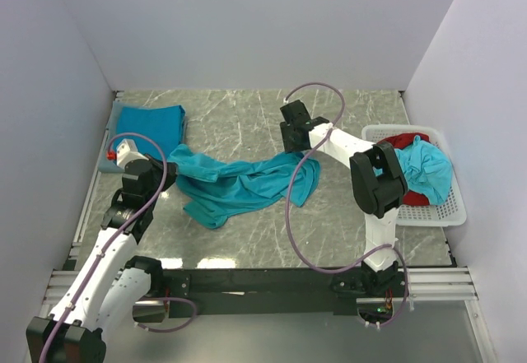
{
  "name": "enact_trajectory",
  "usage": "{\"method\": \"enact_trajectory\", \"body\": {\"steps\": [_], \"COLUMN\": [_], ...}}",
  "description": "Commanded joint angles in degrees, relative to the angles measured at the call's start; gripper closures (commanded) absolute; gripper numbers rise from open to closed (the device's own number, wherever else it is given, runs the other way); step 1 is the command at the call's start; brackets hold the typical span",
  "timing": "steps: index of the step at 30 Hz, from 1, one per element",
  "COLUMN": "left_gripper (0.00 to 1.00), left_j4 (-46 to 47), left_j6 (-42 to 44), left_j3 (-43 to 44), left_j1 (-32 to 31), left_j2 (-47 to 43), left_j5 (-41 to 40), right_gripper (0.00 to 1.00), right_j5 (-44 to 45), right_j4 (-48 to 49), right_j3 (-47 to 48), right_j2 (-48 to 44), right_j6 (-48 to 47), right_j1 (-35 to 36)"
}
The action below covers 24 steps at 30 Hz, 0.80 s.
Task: Fold and stack the t-shirts
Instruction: Flatten the tshirt out
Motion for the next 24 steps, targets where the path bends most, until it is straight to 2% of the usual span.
{"method": "enact_trajectory", "body": {"steps": [1,3,5,6,9,14,20,24], "left_gripper": [1.0,0.99,0.99,0.99,0.99,0.99,0.99,0.99], "left_j4": [0.8,0.7,0.7,0.8,0.8,0.8,1.6,2.1], "left_j6": [1.1,1.1,1.0,1.0,0.9,0.6,1.7,3.8], "left_j3": [0.4,0.9,1.1,1.2,1.8,3.4,10.6,19.2], "left_j1": [0.3,0.2,0.3,0.3,0.3,0.3,0.3,0.3], "left_j2": [-0.9,-0.4,-0.1,0.1,0.3,-0.5,-3.9,-6.5], "left_j5": [-2.0,-2.2,-2.2,-2.1,-2.1,-2.3,-4.9,-7.6], "right_gripper": [0.56,0.73,0.95,1.0,1.0,1.0,1.0,1.0], "right_j5": [0.9,1.5,1.7,1.9,2.7,7.4,12.8,13.6], "right_j4": [-0.8,-1.3,-2.1,-2.0,-1.5,0.3,-0.2,-2.9], "right_j3": [0.6,0.7,0.6,0.3,-1.4,-4.6,-5.2,-3.6], "right_j2": [-0.2,-0.2,-0.4,-1.1,-2.9,-12.0,-28.3,-40.5], "right_j6": [-1.7,-1.7,-1.0,-0.7,-0.1,0.0,-1.2,-1.7], "right_j1": [0.1,0.2,0.0,-0.1,-0.1,0.0,-0.2,0.0]}}
